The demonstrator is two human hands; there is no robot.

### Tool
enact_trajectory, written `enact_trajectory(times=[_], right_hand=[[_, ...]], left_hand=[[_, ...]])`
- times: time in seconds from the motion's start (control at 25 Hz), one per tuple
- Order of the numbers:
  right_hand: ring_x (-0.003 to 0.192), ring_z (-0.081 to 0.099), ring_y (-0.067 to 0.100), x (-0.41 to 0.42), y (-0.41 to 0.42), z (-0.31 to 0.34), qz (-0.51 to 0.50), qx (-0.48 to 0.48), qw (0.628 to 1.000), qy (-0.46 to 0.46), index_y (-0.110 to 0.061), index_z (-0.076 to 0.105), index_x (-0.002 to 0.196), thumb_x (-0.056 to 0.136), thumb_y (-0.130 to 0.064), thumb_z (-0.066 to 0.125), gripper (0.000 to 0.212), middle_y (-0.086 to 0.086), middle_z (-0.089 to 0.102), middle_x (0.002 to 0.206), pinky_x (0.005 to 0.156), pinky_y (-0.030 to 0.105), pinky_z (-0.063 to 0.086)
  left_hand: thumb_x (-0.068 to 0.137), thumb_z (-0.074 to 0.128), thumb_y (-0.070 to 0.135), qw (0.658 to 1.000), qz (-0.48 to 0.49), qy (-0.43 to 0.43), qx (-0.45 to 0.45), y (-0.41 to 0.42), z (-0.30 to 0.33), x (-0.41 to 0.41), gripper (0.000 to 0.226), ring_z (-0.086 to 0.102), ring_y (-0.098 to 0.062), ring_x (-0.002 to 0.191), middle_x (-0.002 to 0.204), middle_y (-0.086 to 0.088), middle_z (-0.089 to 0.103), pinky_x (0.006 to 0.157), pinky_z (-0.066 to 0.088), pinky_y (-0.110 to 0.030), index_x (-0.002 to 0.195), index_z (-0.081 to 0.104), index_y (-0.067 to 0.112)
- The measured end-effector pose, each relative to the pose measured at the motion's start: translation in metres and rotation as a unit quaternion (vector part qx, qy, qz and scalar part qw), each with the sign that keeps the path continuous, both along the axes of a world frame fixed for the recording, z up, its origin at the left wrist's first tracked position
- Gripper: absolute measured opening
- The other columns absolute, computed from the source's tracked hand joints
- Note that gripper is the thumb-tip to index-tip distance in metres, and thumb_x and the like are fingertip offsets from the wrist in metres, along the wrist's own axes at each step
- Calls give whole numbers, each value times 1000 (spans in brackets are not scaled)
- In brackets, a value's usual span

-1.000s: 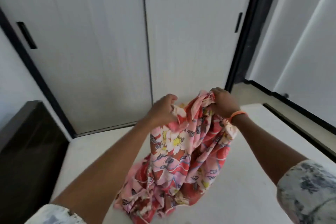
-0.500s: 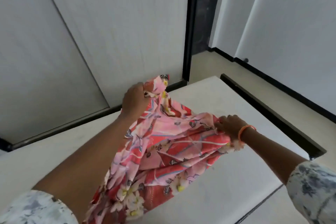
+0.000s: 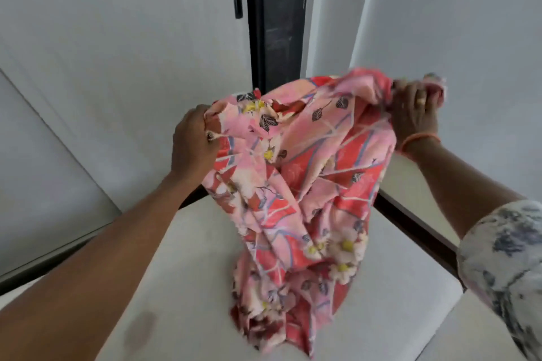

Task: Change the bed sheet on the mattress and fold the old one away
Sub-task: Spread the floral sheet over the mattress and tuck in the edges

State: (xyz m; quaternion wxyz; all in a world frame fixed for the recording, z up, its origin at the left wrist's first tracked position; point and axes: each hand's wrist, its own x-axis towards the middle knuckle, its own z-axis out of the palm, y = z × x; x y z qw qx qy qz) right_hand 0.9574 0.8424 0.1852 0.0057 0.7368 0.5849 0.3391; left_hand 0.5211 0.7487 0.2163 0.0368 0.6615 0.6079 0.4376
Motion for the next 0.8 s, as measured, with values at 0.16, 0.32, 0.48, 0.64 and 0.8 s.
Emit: enact_trajectory(times=[0.16,0.32,0.48,0.64,0.8], right_hand=[[121,56,31,-25,-83,-74,-83,-272,936,206,-13,52,135,96,-31,50,43,13,57,133,98,43,48],[96,63,26,-110,-149,-74,12,-318,892,321,-11,64,101,87,-26,64,21,10,66,100,81,34,53],[91,66,18,-189,-243,-14,164,-148,748,626,-16,62,111,83,-5,65,30,7,68,102,80,34,54],[118,53,13,-259,-350,21,363,-101,769,517,-30,17,148,67,-13,75,101,1,45,135,93,34,45],[75,64,25,-260,-396,22,290,25,903,315,-18,65,110,77,-13,73,35,1,64,95,57,27,45]], left_hand=[[68,73,-3,989,-146,-1,-21,-32,-4,35,46,64,-27,95,105,-9,69,82,54,-37,112,66,8],[73,75,1,973,-211,4,-89,-64,-16,60,35,65,-21,89,99,-3,69,73,49,-28,105,68,11],[81,68,8,956,-250,14,-153,-128,-21,55,26,62,-13,83,95,0,70,69,44,-26,106,72,14],[82,64,16,912,-356,59,-197,-197,-10,36,14,67,-16,77,85,1,68,68,57,-36,96,67,17],[86,74,31,909,-357,41,-211,-242,20,10,23,67,-11,69,81,4,66,62,59,-31,100,68,13]])
